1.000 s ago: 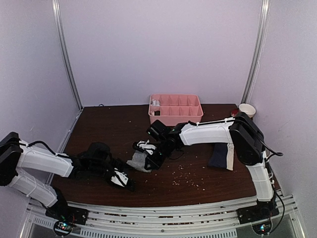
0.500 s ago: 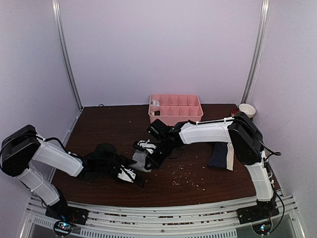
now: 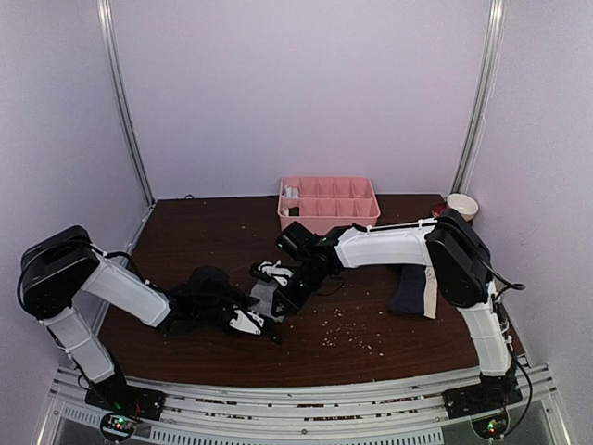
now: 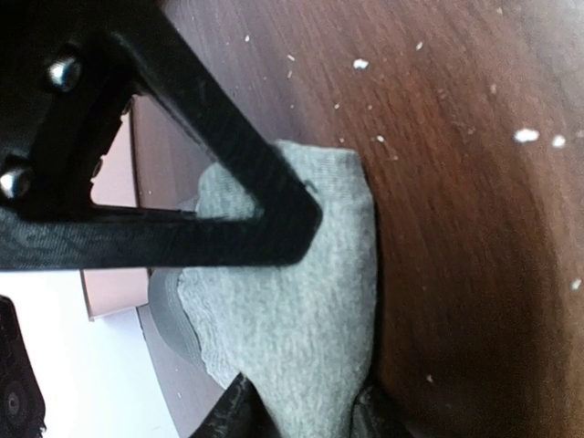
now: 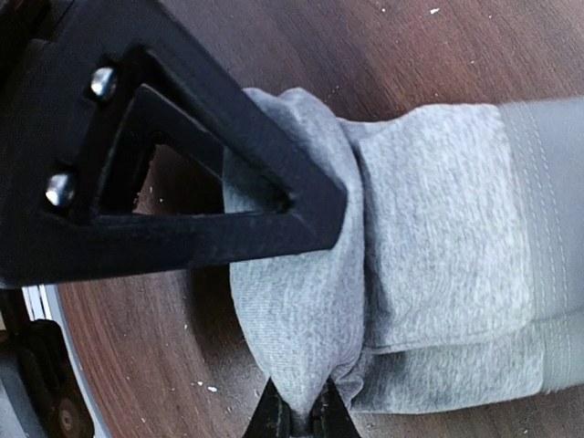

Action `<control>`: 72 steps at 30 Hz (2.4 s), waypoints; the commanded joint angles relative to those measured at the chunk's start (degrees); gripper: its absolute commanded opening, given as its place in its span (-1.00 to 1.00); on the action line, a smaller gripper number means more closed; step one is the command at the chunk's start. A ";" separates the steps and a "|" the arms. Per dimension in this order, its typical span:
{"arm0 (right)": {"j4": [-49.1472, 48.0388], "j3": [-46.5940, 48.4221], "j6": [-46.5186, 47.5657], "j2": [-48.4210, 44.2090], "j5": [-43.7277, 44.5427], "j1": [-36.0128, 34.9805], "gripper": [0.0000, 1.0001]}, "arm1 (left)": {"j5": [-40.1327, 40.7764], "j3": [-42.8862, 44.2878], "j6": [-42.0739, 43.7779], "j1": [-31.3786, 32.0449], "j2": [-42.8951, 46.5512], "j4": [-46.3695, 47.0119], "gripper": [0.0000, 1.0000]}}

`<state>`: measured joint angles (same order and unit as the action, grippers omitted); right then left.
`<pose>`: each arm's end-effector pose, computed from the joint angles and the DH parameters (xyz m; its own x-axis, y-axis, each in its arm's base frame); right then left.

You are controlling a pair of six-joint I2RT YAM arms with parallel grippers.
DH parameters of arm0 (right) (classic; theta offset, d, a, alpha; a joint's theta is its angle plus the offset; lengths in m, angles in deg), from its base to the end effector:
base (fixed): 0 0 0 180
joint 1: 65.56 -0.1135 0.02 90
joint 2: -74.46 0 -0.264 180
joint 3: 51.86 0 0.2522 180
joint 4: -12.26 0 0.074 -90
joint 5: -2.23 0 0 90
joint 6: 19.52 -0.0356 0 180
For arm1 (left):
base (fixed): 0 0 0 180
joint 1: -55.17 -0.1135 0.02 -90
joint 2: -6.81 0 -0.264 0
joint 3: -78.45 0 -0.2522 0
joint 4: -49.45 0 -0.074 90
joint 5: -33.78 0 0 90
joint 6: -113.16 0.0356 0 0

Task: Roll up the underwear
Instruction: Roll the underwear at the center of the board.

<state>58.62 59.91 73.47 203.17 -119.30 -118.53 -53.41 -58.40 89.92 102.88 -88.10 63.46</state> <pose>0.2701 0.3890 0.1528 -0.4944 -0.7292 -0.4731 -0.8489 0.2881 0.4431 0.1933 -0.2099 0.1114 0.4924 0.8226 -0.2844 0.6598 -0.1396 0.7384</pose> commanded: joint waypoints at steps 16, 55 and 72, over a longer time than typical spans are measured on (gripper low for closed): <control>1.76 -6.96 3.24 -9.33 6.28 1.33 -0.07 | -4.36 11.43 -4.48 -0.08 -2.27 -31.16 -0.92; -25.47 -29.51 25.02 -16.87 60.22 -22.05 0.09 | -25.35 62.20 -17.23 -3.67 -34.10 -88.26 -0.76; -20.56 -24.28 22.27 -10.81 50.50 -15.75 -0.79 | -24.65 61.74 -17.24 -3.67 -34.09 -87.10 -0.77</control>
<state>35.47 34.78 98.01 191.54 -63.93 -134.81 -80.95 5.48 72.88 98.77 -117.94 -22.24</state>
